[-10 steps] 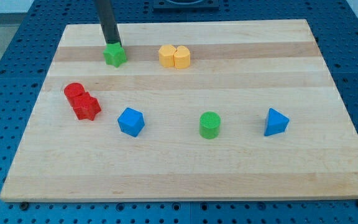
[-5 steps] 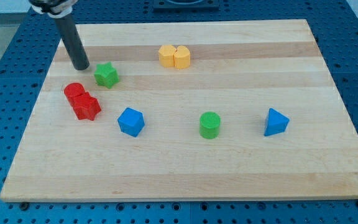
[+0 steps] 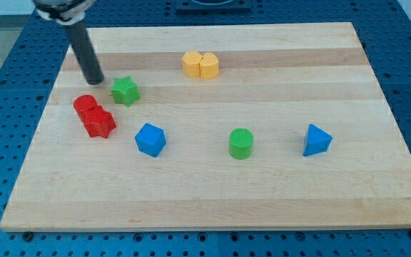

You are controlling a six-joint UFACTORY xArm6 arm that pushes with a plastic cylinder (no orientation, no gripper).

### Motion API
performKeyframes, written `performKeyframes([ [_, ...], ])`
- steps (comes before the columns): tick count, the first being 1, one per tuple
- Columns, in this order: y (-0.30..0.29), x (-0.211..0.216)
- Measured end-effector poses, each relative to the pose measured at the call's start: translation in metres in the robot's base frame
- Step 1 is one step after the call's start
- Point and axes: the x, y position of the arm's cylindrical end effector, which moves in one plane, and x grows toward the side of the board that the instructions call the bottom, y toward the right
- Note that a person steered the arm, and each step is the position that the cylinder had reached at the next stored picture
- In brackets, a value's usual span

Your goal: Keep green star above green circle

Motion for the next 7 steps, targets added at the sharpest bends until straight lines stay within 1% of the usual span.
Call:
performKeyframes([
  [1, -0.003, 0.027],
  [2, 0.032, 0.033],
  [3, 0.095, 0.025],
  [4, 0.175, 0.036],
  [5, 0.238, 0.061],
  [6, 0.285, 0.078],
  [7, 0.286, 0.072],
])
